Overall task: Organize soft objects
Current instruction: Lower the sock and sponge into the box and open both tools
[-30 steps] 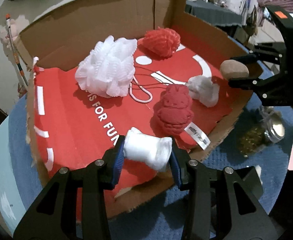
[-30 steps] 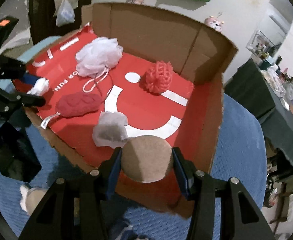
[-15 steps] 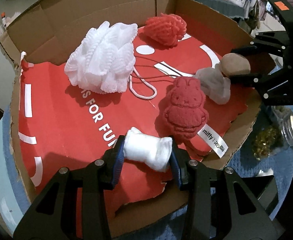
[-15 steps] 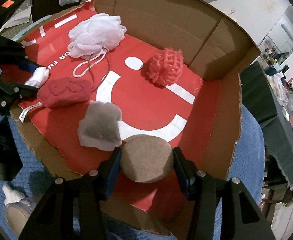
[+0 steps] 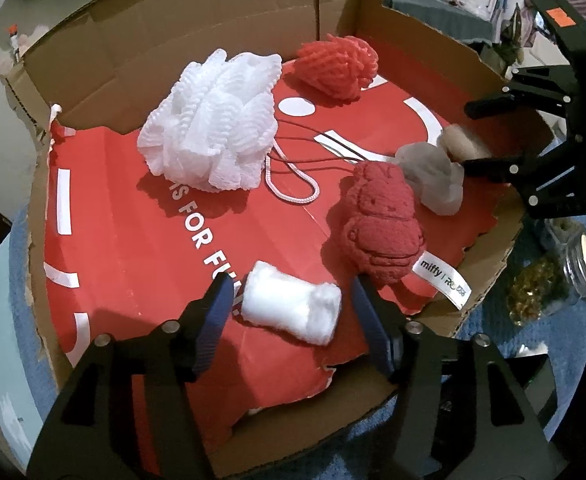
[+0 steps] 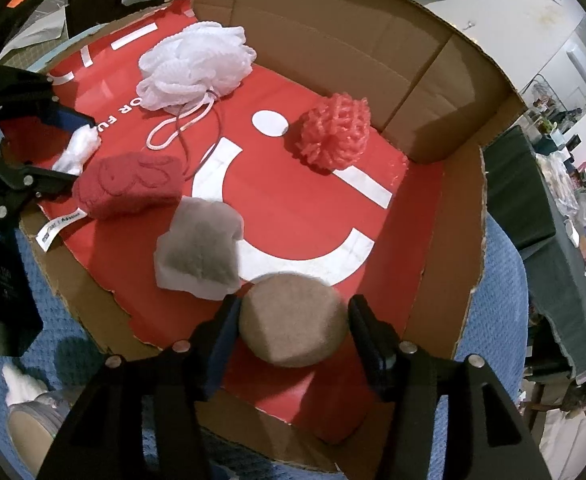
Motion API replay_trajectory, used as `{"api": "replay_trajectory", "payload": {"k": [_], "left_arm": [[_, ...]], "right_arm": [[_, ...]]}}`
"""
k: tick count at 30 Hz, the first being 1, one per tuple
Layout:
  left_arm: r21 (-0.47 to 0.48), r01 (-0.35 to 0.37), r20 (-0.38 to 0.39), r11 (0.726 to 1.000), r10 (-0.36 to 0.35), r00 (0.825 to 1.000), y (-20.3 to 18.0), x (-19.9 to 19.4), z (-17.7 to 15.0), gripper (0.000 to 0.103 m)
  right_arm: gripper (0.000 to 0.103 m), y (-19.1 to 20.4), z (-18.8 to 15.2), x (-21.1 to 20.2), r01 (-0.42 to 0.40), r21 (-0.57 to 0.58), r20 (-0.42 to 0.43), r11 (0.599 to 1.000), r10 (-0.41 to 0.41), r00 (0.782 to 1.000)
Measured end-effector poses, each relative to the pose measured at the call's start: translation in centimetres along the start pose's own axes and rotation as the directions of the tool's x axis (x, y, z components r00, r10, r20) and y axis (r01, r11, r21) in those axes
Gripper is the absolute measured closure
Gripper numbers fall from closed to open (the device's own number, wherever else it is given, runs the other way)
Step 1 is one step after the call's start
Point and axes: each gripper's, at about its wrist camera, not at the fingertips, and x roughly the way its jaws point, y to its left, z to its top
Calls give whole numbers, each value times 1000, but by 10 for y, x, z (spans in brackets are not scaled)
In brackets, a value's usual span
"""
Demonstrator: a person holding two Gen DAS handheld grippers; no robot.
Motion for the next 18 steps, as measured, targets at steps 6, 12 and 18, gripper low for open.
{"api": "replay_trajectory", "payload": {"k": [6,12,18], "left_arm": [[-15,-10,11,1000,10,1000,1,-8,-1,40],[-41,-18,46,999,20,999,-1,-26,-5,30],[-77,-19,133,997,29,991,-8,-61,-11,27]], "right_arm": [[39,2,1,-3,-2,14,6,1000,2,1000],[37,-5,-1,-22,-8,56,51,998,5,999],[31,-11,-8,-53,-1,109,115,994,-11,993]]}}
